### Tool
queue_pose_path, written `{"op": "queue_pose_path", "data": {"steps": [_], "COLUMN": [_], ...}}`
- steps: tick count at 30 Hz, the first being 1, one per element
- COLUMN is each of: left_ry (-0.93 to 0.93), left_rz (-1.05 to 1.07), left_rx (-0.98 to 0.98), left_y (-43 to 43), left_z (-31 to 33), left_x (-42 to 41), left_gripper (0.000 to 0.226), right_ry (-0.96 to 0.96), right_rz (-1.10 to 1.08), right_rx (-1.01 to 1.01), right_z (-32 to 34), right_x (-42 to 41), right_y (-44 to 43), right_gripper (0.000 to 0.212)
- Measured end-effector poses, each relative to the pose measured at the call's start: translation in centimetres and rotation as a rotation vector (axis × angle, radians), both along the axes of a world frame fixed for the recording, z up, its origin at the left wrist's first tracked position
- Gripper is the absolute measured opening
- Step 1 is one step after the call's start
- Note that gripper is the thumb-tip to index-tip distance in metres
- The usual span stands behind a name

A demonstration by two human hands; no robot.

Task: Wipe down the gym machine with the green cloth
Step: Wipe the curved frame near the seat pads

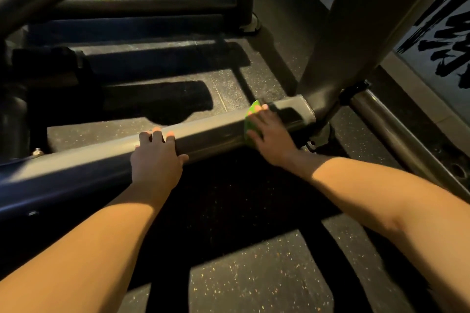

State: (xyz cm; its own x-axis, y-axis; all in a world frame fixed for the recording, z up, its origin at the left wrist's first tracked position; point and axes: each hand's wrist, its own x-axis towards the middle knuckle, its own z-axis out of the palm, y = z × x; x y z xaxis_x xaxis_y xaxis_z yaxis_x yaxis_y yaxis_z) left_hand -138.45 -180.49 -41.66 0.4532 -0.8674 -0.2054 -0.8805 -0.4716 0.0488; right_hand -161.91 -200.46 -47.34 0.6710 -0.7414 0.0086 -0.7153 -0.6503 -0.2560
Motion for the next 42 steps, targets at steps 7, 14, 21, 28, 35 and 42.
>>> {"op": "queue_pose_path", "data": {"steps": [7, 14, 21, 28, 35, 42], "left_ry": [-0.020, -0.012, -0.019, -0.014, -0.012, -0.007], "left_rz": [0.013, -0.001, -0.001, 0.000, 0.003, 0.019], "left_rx": [-0.008, -0.010, 0.000, -0.019, -0.022, 0.004], "left_y": [-0.1, -0.1, -0.2, 0.0, 0.0, -0.2], "left_z": [-0.4, -0.4, -0.4, -0.5, -0.5, -0.8], "left_x": [-0.1, 0.1, 0.1, 0.2, 0.0, 0.0], "left_gripper": [0.063, 0.062, 0.062, 0.063, 0.061, 0.060], "right_ry": [0.381, 0.278, 0.101, 0.033, -0.184, -0.152], "right_rz": [-0.406, -0.144, -0.311, -0.439, -0.383, -0.775], "right_rx": [0.072, 0.059, 0.035, -0.008, 0.156, 0.171], "right_z": [2.2, 1.6, 1.2, -0.1, -1.7, -0.3], "right_x": [1.4, 6.9, -3.5, 0.7, 5.3, 2.3], "right_y": [-8.4, -2.8, -5.1, 0.9, 9.5, 0.5], "right_gripper": [0.064, 0.051, 0.046, 0.054, 0.060, 0.053]}}
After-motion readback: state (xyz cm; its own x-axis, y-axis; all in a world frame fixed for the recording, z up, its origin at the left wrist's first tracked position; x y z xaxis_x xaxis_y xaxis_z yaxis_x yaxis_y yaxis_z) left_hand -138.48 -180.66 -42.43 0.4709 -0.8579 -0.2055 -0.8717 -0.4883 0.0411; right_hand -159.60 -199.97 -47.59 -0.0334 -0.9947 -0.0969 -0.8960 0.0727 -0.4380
